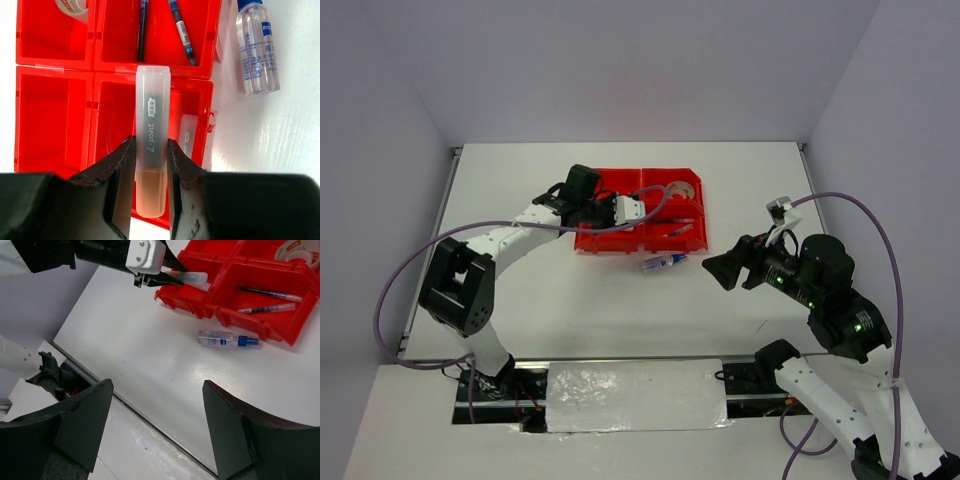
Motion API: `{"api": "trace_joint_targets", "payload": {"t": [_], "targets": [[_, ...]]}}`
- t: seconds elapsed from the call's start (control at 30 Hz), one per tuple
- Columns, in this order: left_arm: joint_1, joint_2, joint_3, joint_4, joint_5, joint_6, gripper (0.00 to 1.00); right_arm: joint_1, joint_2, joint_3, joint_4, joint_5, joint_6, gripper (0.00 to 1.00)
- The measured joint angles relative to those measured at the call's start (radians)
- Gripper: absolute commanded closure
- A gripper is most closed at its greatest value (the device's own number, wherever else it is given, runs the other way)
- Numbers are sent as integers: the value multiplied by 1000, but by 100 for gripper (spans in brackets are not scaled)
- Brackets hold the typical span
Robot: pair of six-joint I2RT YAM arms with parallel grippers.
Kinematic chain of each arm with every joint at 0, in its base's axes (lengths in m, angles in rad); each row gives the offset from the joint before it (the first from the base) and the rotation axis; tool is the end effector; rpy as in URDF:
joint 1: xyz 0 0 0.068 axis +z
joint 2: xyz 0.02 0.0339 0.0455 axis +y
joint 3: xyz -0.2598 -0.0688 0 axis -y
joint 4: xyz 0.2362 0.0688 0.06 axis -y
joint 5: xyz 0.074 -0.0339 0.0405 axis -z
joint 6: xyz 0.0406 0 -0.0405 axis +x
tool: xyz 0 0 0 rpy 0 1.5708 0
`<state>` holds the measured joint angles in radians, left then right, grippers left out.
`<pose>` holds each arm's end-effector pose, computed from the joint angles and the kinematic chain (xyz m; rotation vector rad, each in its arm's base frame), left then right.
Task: Sort the stationery into containers
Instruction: Place the stationery in the storage box.
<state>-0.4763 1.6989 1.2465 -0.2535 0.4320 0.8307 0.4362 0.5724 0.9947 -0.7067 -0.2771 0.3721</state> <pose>0.3266 -0.1876 0.2500 1.5182 1.6152 -0.2969 0.0868 0.0527 0.3740 -0.2613 1.9070 0.8097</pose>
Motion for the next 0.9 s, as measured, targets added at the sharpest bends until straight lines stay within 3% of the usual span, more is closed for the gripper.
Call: {"api": "trace_joint_targets", "payload": {"t": [0.9], "targets": [[2,66,27,4,-1,-31,85,0,-10,0,-20,-1,-18,20]]}}
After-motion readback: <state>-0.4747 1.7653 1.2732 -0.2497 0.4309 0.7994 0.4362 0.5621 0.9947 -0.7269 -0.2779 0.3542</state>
